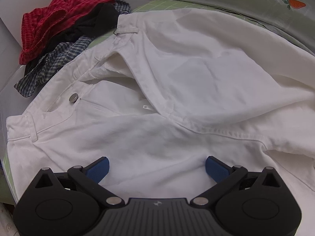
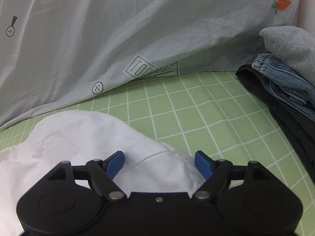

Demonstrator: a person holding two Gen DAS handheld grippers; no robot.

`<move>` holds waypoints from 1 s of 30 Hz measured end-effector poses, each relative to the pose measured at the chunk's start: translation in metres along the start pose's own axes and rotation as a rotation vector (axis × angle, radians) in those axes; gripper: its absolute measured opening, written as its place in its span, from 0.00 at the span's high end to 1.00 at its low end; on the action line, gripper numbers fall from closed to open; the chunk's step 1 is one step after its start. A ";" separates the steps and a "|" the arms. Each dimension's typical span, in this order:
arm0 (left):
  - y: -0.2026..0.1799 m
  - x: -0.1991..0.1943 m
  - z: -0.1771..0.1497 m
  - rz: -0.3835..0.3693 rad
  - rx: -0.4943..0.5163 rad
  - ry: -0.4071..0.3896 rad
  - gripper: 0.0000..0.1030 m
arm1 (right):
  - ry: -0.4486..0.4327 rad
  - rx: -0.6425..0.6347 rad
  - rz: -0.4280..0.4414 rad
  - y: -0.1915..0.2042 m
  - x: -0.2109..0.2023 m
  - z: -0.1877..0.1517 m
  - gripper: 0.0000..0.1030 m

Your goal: Fold clothes

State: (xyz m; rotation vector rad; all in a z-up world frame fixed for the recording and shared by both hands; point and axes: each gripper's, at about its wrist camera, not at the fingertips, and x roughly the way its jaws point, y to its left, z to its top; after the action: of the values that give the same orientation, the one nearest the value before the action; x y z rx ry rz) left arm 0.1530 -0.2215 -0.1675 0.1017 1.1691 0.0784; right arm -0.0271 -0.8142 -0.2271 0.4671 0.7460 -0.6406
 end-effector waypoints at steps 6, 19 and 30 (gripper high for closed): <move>0.000 0.000 -0.001 0.002 -0.001 0.002 0.00 | -0.045 -0.051 0.034 0.008 -0.013 -0.002 0.87; 0.012 -0.008 0.008 -0.009 0.002 -0.051 0.00 | -0.203 -0.267 -0.475 0.057 -0.062 -0.036 0.29; 0.022 0.002 0.078 -0.094 0.002 -0.147 0.02 | -0.045 -0.212 -0.058 0.200 -0.043 -0.072 0.02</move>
State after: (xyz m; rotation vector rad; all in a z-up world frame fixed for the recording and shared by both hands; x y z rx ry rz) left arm 0.2255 -0.2020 -0.1360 0.0531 1.0258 -0.0126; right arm 0.0503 -0.6127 -0.2091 0.2369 0.7777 -0.6164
